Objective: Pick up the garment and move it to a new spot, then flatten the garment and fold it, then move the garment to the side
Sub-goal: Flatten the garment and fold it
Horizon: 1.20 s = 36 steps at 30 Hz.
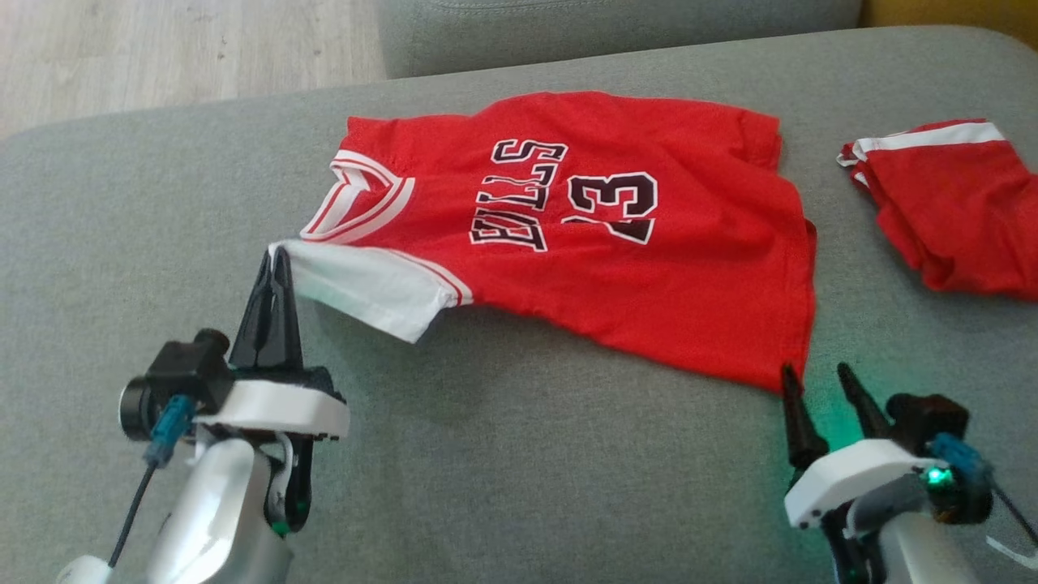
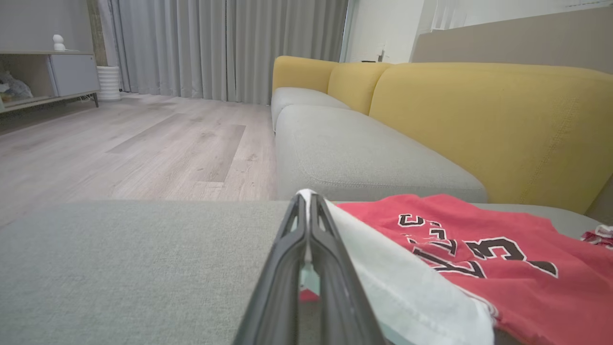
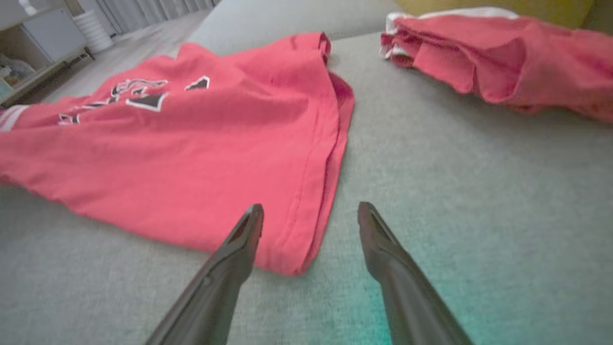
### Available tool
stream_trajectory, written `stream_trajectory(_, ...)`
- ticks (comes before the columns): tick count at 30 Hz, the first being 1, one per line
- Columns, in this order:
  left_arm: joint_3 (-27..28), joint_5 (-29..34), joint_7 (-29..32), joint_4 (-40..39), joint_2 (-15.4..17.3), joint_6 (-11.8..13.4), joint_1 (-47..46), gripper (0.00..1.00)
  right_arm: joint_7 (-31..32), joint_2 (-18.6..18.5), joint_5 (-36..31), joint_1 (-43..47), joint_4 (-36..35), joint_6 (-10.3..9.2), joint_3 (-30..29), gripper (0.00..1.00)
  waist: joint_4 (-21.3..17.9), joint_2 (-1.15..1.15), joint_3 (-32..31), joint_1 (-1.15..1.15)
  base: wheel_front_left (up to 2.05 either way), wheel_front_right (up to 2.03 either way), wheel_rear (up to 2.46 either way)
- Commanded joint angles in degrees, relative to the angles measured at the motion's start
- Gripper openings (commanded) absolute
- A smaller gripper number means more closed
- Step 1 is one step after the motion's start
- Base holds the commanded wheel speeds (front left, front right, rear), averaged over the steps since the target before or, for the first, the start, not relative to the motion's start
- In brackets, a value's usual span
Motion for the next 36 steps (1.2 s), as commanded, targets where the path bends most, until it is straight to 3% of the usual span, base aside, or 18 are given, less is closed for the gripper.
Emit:
stream_trajectory(1, 2.3, 0.9, -0.6, -3.3, 0.9, 0.6, -1.4, 0.00, 0.5, -0.4, 0.3, -0.8, -0.4, -0.05, 2.3, 1.00, 0.4, 0.00, 0.2, 0.01, 0.00, 0.00, 0.00)
stream_trajectory(14, 1.9, 2.3, -0.7, -6.8, 0.2, -0.5, -0.6, 0.00, 0.5, -0.4, 9.5, -5.0, 10.7, -0.05, 6.5, 1.00, 2.4, 0.00, 1.0, 0.01, 0.00, 0.00, 0.00)
stream_trajectory(15, 1.9, 2.4, -0.7, -6.8, 0.2, -0.5, -0.5, 0.00, 0.4, -0.4, 9.6, -5.3, 11.3, -0.05, 6.9, 0.96, 2.4, 0.00, 0.9, 0.01, 0.00, 0.00, 0.00)
stream_trajectory(17, 2.1, 2.5, -0.7, -6.8, 0.2, -0.5, -0.4, 0.00, 0.1, -0.4, 9.5, -5.8, 12.3, -0.05, 7.7, 0.00, 2.4, 0.00, 0.8, 0.01, 0.00, 0.00, 0.00)
stream_trajectory(27, 3.4, 0.7, -0.7, -5.3, -0.1, -1.0, 0.0, 0.00, -2.8, -0.4, 9.6, -7.0, 10.2, -0.05, 8.6, 0.00, 1.6, 0.00, -1.6, 0.01, 0.00, 0.00, 0.00)
stream_trajectory(36, 5.8, -3.3, 0.7, -9.4, 0.7, -2.1, -1.9, 0.00, -3.4, -0.4, 8.4, -9.8, -2.7, -0.05, 6.0, 0.00, 0.8, 0.00, -5.2, 0.01, 0.00, 0.00, 0.00)
